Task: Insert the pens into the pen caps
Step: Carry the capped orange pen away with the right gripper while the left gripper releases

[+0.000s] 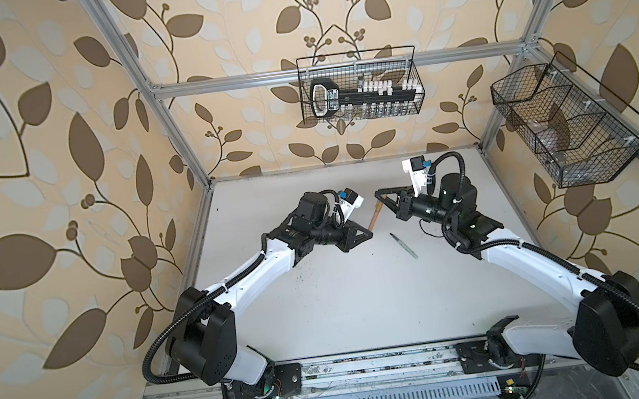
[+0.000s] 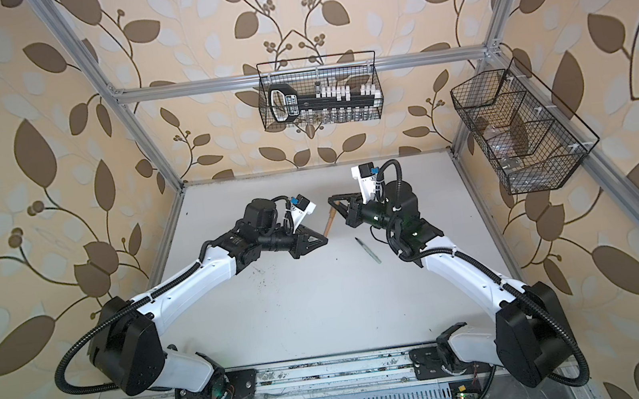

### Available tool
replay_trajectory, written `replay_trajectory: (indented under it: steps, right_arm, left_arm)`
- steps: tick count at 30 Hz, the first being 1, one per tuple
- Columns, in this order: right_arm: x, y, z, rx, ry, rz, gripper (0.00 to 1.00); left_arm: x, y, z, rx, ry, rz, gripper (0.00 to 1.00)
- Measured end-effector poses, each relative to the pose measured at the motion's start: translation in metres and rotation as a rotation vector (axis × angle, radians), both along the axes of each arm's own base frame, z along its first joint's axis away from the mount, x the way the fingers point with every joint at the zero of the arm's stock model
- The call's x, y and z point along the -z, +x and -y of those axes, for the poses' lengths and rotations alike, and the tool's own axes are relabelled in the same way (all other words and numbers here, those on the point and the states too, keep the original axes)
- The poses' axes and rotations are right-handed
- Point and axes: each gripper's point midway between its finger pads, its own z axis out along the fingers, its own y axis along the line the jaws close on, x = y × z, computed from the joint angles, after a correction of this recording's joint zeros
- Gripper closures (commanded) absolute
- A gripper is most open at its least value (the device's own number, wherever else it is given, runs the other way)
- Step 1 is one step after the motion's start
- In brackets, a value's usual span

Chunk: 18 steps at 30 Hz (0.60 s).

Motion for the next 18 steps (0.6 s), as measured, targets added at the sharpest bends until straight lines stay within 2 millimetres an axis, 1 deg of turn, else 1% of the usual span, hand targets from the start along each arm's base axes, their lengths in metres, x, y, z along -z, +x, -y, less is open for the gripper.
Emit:
replay_trajectory:
  steps: [9,18]
  right_arm:
    - [0.0093,0.0025,-0.0102,0.008,-0.016,-0.02,1.0]
    - [0.0011,0.0017,-0.0067,0.036,-0.01,-0.007,1.0]
  left_arm:
    - [0.0048,-0.0009,-0.006,-0.019,0.057,-0.031,1.0]
    - [-0.001,0.0012,-0.0061,-0.021,0.064,-0.018,1.0]
